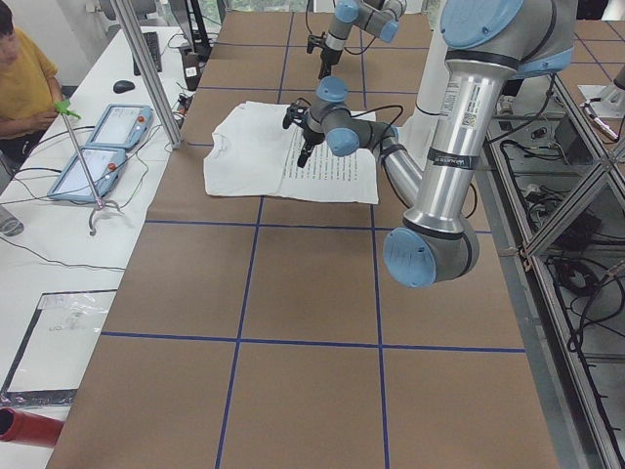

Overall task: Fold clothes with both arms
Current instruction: 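Move both grippers down to the corners of the bottom hem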

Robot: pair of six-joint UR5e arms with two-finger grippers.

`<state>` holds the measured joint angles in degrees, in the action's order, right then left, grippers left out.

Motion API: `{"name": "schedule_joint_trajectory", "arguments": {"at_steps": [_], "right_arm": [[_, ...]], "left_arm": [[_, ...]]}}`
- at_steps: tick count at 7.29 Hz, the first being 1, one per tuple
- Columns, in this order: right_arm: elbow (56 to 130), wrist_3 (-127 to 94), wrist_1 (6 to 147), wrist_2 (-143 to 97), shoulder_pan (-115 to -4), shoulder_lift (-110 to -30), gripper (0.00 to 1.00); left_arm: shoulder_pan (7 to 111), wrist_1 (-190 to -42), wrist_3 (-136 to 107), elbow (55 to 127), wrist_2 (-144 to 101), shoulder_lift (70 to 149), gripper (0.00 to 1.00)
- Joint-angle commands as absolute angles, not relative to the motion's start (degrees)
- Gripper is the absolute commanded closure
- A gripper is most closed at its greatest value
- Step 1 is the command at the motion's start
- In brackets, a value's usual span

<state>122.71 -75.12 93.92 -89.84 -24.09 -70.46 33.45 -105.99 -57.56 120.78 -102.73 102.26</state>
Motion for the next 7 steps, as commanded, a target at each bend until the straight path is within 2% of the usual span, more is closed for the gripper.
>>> {"name": "schedule_joint_trajectory", "arguments": {"at_steps": [1,4,6,7], "right_arm": [[127.77,-83.12,93.16,-83.18,-15.42,-76.79,0.00],[128.76,-84.29,93.16,-82.88,-13.10,-79.19,0.00],[128.59,-84.29,93.16,-82.44,-13.10,-79.28,0.00],[128.67,-84.29,93.16,-82.44,-13.01,-79.45,0.00]], "left_arm": [[20.89,-106.00,-72.19,123.93,-93.82,97.66,0.00],[13.90,-106.26,-76.63,123.22,-91.58,91.60,0.00],[10.04,-106.08,-79.53,120.87,-89.58,91.40,0.00],[9.32,-106.08,-79.54,120.41,-89.56,91.49,0.06]]}}
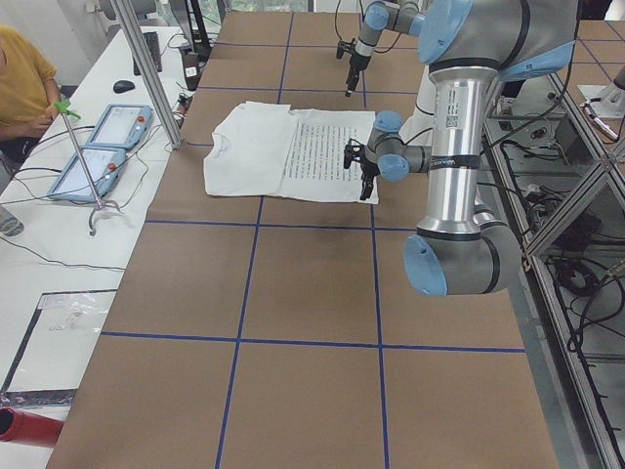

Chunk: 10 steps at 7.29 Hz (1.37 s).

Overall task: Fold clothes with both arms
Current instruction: 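Grasp the bottom hem corners with both grippers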

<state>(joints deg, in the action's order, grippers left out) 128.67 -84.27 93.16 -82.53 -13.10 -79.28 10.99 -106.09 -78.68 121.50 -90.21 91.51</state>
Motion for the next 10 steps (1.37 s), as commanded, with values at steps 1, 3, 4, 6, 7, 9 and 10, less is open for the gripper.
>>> {"name": "schedule_joint_trajectory", "arguments": {"at_steps": [1,3,4,6,7,9,10], "right_arm": [[128.58,-84.29,93.16,-82.44,-13.01,-79.45,0.00],[128.58,-84.37,93.16,-82.44,-12.83,-79.45,0.00],[128.58,-84.29,93.16,-82.44,-12.75,-79.45,0.00],[128.58,-84.29,93.16,-82.44,-12.66,-79.45,0.00],[128.58,-84.29,93.16,-82.44,-12.57,-79.45,0.00],[128.58,-84.29,93.16,-82.44,-12.48,-79.54,0.00],[128.58,-84.29,93.16,-82.44,-12.39,-79.54,0.00]], "left_arm": [[8.36,-106.08,-80.06,119.80,-89.21,91.58,0.14],[8.09,-106.08,-80.16,119.53,-89.21,91.76,0.27],[8.00,-106.08,-80.16,119.44,-89.30,91.76,0.38],[7.65,-106.08,-80.16,119.44,-89.30,91.76,0.41],[7.39,-106.08,-80.16,119.44,-89.30,91.76,0.42],[7.29,-106.08,-80.16,119.53,-89.30,91.84,0.57],[7.03,-106.08,-80.24,119.44,-89.30,91.85,0.77]]}}
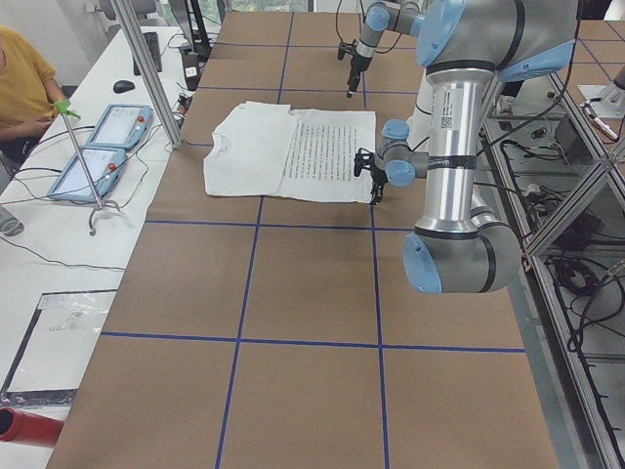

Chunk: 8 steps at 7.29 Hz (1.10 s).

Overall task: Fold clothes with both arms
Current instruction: 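Grasp the bottom hem corners with both grippers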

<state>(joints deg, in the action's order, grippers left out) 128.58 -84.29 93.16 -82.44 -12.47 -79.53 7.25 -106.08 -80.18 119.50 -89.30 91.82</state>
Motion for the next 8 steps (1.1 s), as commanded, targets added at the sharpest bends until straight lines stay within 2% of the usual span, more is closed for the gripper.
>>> {"name": "schedule_joint_trajectory", "arguments": {"at_steps": [1,2,5,6,7,8], "right_arm": [[128.50,-84.29,93.16,-82.44,-12.31,-79.54,0.00],[128.41,-84.29,93.16,-82.44,-12.04,-79.72,0.00],[128.50,-85.16,92.55,-78.34,-8.72,-81.73,0.00],[128.41,-88.65,88.37,-75.79,-6.27,-85.31,0.01],[128.32,-90.25,83.72,-71.59,-3.20,-89.08,0.08],[126.06,-95.40,83.41,-67.63,0.23,-89.03,0.26]], "left_arm": [[6.94,-106.08,-80.24,119.44,-89.30,91.85,0.94],[6.94,-106.08,-80.24,119.53,-89.30,91.85,1.00],[7.12,-106.00,-80.16,121.37,-89.21,91.93,1.00],[7.21,-105.91,-80.16,122.86,-89.38,91.93,1.00],[7.21,-105.91,-80.16,124.18,-89.56,91.93,1.00],[7.21,-105.91,-80.16,124.54,-89.65,92.02,1.00]]}}
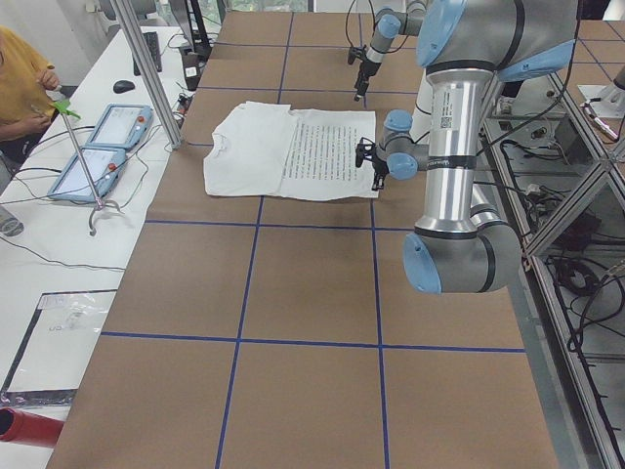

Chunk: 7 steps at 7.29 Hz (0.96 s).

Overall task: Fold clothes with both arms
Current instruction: 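Grasp the bottom hem corners with both grippers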

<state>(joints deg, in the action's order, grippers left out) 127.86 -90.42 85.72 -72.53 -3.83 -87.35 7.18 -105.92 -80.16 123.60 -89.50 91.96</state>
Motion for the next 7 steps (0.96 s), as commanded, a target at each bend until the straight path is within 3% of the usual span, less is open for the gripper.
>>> {"name": "schedule_joint_trajectory", "arguments": {"at_steps": [1,2,7], "right_arm": [[124.73,-97.45,83.32,-66.02,2.44,-88.77,0.41],[124.28,-99.04,83.32,-63.92,4.29,-88.77,0.49],[121.47,-100.37,83.32,-62.23,7.12,-86.40,0.56]], "left_arm": [[7.21,-105.91,-80.16,124.54,-89.65,92.02,1.00],[7.21,-105.91,-80.16,124.54,-89.74,92.02,1.00],[7.21,-105.91,-80.16,125.15,-89.56,91.85,1.00]]}}
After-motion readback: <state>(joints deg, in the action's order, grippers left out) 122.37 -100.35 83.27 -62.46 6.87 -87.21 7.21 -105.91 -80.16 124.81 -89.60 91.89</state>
